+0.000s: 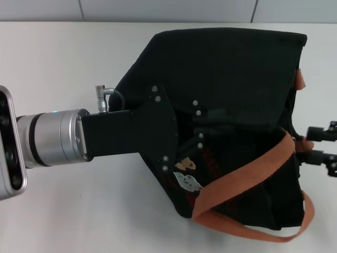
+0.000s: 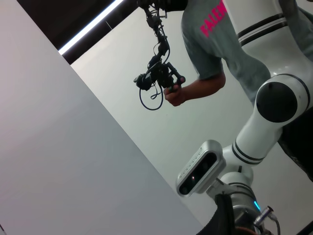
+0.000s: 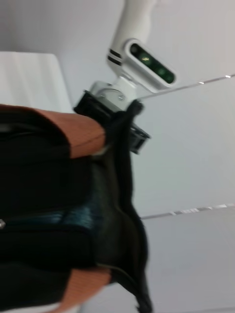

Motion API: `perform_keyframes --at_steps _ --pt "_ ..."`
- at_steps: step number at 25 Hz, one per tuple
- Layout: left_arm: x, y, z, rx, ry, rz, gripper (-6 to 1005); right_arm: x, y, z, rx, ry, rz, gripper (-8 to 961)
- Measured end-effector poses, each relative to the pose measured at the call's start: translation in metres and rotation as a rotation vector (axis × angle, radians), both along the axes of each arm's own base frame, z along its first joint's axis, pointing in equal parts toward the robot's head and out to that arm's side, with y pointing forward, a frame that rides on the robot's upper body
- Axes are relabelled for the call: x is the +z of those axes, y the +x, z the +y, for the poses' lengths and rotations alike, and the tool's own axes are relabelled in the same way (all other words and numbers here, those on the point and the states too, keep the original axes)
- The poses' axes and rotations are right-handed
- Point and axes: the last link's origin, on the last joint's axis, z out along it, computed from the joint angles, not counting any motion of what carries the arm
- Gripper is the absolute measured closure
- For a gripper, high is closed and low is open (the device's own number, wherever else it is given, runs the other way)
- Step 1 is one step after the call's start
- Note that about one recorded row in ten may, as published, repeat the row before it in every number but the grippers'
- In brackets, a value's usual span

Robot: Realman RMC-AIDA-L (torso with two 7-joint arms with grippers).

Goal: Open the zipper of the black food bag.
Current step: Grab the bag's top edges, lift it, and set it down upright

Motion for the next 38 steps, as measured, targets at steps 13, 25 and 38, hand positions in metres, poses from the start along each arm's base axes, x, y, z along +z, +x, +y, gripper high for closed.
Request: perform_keyframes --at_steps 13,25,38 --pt "0.000 0.001 0.000 -0.001 0.001 -0.002 905 -0.016 -0.012 0.027 0.025 -0.041 -0.099 536" --pt "0.000 0.001 0.000 -0.004 0.002 -0.002 905 -0.022 -0.018 0.031 0.055 -0.068 -0.124 750" --pt "0.001 0.002 0.001 -0.003 0.008 -0.010 906 -0.016 -0.007 0.018 0.040 -0.094 -0.195 873"
